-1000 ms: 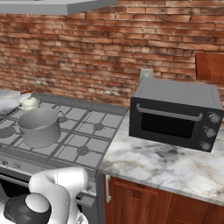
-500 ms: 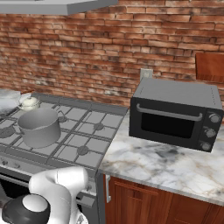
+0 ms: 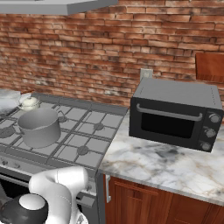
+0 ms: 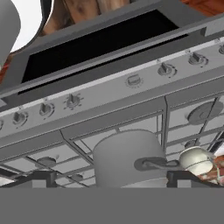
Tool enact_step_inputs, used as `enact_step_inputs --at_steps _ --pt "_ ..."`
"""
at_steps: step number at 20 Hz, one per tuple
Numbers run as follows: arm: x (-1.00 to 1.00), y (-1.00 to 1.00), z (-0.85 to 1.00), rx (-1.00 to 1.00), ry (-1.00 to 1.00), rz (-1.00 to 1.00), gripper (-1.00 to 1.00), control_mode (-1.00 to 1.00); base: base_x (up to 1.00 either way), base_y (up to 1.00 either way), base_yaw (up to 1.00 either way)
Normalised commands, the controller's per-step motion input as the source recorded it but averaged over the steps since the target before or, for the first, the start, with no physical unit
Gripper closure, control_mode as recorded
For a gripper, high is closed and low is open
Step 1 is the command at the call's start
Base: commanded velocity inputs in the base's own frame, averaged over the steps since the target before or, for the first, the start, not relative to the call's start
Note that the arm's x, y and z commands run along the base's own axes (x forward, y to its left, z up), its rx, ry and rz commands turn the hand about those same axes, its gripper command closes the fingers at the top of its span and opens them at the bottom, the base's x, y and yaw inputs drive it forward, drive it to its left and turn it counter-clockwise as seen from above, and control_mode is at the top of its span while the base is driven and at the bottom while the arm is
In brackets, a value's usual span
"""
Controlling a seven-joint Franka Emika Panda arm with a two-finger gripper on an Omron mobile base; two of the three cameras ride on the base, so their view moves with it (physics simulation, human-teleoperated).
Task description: Pick the kettle from the cabinet and place it on a stove burner. Then pick the pot from the counter and place it on another stove burner. Finally, turn both burners on.
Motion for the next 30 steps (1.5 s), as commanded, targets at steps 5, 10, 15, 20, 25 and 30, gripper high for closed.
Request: enact_step_inputs --at_steps 5,10,15,20,25,30 --pt "-0.02 0.28 -0.25 -0.03 -0.07 0.02 -1.0 -1.0 0.0 0.0 0.0" --pt "0.0 0.32 -0.26 -0.04 -0.05 0.0 -1.0 -1.0 0.0 0.0 0.0" --pt "0.01 0.35 -0.24 -0.06 0.0 0.0 -1.0 -1.0 0.0 0.0 0.0" --pt "0.04 0.29 -0.23 -0.04 0.0 0.0 -1.0 -1.0 0.0 0.0 0.0" --pt "0.07 0.17 -0.19 -0.02 0.0 0.0 -1.0 -1.0 0.0 0.0 0.0" --pt "0.1 0.05 -0.15 -0.01 -0.04 0.0 -1.0 -1.0 0.0 0.0 0.0"
